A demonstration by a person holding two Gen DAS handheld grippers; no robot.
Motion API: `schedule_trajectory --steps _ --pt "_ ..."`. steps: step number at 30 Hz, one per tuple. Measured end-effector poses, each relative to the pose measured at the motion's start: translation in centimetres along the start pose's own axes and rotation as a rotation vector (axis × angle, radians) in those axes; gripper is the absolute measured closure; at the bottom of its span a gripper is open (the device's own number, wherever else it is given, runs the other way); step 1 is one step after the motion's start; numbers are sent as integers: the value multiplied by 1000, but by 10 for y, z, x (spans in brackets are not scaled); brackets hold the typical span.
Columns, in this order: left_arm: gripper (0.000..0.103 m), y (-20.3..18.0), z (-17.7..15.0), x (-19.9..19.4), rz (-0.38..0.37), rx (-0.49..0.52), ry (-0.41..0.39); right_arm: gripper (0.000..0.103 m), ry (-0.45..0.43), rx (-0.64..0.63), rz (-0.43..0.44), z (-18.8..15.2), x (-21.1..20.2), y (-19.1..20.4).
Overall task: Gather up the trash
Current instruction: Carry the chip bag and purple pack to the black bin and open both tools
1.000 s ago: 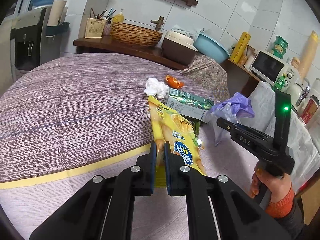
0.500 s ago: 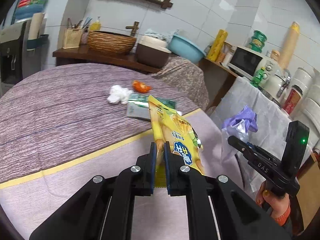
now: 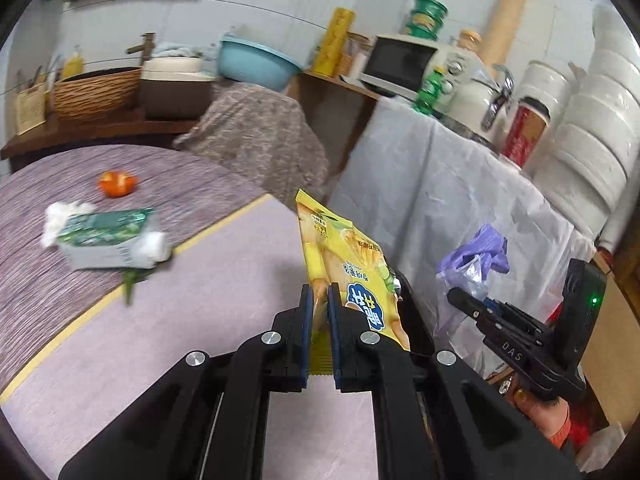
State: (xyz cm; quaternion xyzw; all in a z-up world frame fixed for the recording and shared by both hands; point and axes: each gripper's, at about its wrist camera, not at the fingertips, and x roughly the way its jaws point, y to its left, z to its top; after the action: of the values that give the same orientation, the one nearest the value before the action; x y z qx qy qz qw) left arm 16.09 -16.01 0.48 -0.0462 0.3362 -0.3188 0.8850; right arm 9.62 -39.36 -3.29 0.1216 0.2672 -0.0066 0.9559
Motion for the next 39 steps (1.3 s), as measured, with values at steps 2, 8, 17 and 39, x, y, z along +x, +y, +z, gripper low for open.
schedule_trajectory --steps 2,8,17,39 --pt "94 -14 3 19 -22 20 27 80 35 46 -4 -6 8 -27" --pt "94 -53 9 72 -23 88 106 80 155 149 10 -37 52 -83" --pt "94 -95 8 152 21 157 207 47 232 234 -26 -83 93 -124" --pt "30 -126 -2 175 35 232 211 37 109 261 -242 -82 27 -157"
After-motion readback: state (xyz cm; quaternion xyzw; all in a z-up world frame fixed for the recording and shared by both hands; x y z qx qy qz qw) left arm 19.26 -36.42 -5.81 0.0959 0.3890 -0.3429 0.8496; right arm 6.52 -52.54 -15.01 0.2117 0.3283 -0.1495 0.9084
